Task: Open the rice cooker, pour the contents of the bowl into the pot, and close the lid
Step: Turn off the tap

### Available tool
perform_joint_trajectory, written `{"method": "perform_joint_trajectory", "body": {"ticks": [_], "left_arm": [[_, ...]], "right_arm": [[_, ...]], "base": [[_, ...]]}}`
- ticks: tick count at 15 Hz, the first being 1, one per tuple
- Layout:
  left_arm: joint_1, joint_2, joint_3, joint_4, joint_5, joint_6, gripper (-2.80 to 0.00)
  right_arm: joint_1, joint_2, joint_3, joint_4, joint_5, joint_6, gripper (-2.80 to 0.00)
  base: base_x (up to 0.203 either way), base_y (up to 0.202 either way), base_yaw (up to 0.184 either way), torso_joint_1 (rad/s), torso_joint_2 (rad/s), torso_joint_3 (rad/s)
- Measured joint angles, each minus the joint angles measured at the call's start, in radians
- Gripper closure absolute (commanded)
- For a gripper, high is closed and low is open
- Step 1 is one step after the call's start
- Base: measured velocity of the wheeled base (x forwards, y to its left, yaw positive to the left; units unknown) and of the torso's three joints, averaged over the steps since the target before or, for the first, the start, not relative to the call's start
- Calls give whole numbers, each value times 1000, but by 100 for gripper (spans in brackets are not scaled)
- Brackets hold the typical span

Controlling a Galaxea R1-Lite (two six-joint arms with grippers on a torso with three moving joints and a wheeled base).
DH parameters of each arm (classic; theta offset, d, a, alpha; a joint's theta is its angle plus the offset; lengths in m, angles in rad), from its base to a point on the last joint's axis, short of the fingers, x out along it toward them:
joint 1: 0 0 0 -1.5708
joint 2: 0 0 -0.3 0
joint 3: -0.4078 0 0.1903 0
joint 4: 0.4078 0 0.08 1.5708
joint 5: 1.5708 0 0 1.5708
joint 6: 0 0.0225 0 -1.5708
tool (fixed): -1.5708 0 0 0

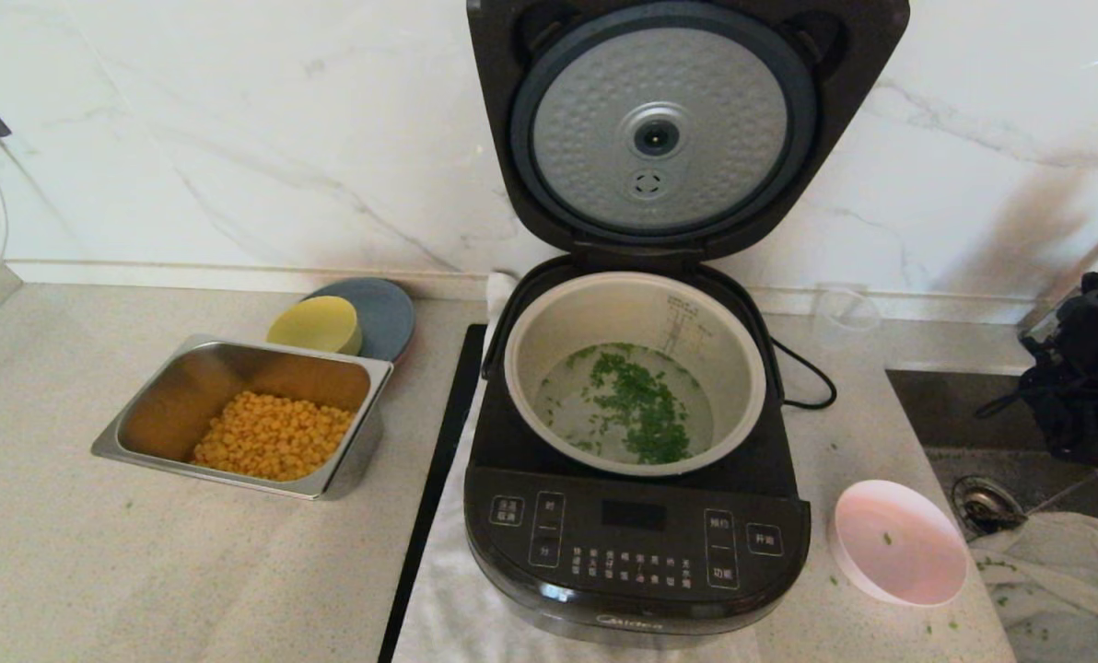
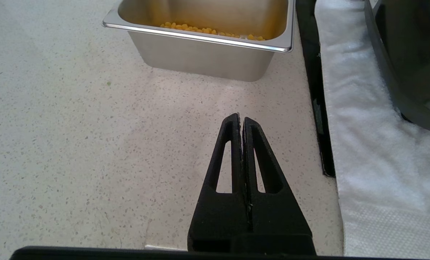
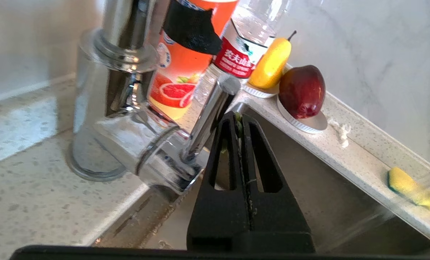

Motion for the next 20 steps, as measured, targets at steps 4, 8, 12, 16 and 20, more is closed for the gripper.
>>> {"method": "perform_joint_trajectory", "body": {"ticks": [4,8,12,16,20], "left_arm": [[0,0,0,0,0,0,0],[0,0,0,0,1,0,0],[0,0,0,0,0,0,0],[0,0,0,0,0,0,0],[0,0,0,0,0,0,0]], "right_arm": [[2,1,-7,-12,-1,-22,0],[4,4,-36,-14,-1,-46,0],[11,9,-42,-15,-1,-54,0],[25,11,-40,-15,-1,-54,0],[54,-64,86,-47,5,-48,0]], "base": [[0,0,0,0,0,0],[0,0,0,0,0,0],[0,0,0,0,0,0],[0,0,0,0,0,0],[0,0,0,0,0,0]]}}
